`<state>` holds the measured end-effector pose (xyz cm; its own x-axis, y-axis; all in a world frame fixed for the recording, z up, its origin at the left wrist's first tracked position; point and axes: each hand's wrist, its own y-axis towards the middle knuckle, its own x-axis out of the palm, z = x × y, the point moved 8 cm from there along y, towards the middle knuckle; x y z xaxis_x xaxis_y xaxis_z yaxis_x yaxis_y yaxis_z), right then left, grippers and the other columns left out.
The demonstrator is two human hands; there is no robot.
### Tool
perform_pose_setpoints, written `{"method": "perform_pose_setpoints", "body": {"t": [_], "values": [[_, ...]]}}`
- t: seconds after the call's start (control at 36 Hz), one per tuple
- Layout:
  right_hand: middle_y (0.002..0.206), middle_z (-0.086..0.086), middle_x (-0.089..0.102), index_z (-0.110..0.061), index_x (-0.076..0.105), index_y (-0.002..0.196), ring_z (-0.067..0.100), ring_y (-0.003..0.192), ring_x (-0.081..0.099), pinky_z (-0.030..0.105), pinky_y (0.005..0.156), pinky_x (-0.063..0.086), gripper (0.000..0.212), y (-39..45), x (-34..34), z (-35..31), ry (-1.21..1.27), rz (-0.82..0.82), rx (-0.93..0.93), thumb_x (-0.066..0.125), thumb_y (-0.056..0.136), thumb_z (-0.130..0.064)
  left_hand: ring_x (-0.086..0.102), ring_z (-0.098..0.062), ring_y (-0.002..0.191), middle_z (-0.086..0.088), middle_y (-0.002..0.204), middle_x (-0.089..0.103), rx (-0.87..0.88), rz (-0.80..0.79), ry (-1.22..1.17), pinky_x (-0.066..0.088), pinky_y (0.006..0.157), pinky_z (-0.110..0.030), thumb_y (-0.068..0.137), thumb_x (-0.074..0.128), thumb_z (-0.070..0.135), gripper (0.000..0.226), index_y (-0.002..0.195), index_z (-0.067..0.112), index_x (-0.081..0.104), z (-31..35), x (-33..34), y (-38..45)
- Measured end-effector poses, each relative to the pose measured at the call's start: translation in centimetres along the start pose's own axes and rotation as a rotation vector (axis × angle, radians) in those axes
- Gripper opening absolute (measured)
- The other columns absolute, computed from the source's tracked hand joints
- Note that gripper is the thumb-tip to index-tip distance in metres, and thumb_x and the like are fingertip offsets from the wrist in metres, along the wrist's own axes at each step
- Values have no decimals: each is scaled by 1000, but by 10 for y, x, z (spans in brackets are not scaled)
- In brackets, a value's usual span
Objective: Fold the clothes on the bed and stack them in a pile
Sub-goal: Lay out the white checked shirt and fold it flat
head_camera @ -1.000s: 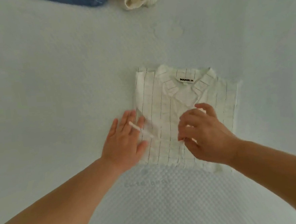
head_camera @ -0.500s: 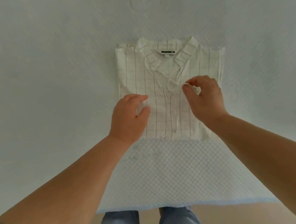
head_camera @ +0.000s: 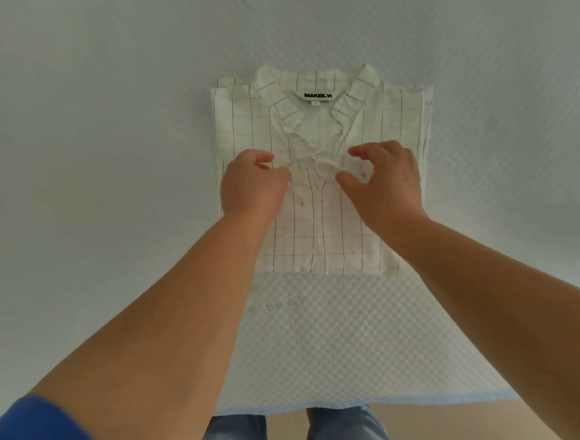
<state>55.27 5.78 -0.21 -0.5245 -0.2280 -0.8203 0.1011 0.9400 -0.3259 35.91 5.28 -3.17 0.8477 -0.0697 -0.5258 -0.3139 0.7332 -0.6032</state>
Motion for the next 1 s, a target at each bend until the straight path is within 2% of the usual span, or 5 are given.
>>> {"method": "perform_pose_setpoints", "body": {"t": [0.28, 0.39, 0.53, 0.83, 1.0], "values": [[142, 1, 34, -18, 30, 141, 23, 131, 34, 49, 108, 32, 89, -15, -21, 90, 292, -11, 547, 68, 72, -58, 47, -13, 98, 0, 130, 48, -133, 122, 17, 37, 70, -25, 79, 62, 39, 62, 134, 18, 42, -39, -39, 10], [120, 0, 56, -13, 43, 132, 22, 110, 54, 36, 91, 45, 80, -7, -15, 102, 467, -88, 689, 75, 69, -52, 56, -12, 76, 1, 93, 61, -227, 36, -121, 42, 59, -25, 77, 65, 35, 28, 95, 14, 60, -42, -29, 14], [90, -1, 69, -20, 62, 84, 17, 84, 66, 32, 74, 53, 10, 2, -7, 95, 635, -161, 633, 72, 81, -22, 63, -25, 91, -8, 100, 66, -389, -50, -307, 53, 81, -40, 79, 70, 26, 29, 102, 9, 64, -49, -31, 14], [84, 1, 64, -15, 57, 90, 13, 72, 61, 31, 61, 51, 21, -31, -56, 26, 456, 10, 302, 53, 91, -35, 64, -30, 88, -10, 96, 67, -170, 13, -422, 50, 87, -57, 78, 71, 41, 40, 94, 5, 64, -23, -109, -32], [70, -1, 54, -6, 55, 90, 10, 59, 49, 27, 54, 44, 36, -49, -64, -36, 460, 7, 216, 49, 89, -42, 65, -20, 88, -2, 94, 68, -132, 108, -413, 51, 82, -39, 86, 59, 45, 25, 81, 22, 66, -39, -199, -59]]}}
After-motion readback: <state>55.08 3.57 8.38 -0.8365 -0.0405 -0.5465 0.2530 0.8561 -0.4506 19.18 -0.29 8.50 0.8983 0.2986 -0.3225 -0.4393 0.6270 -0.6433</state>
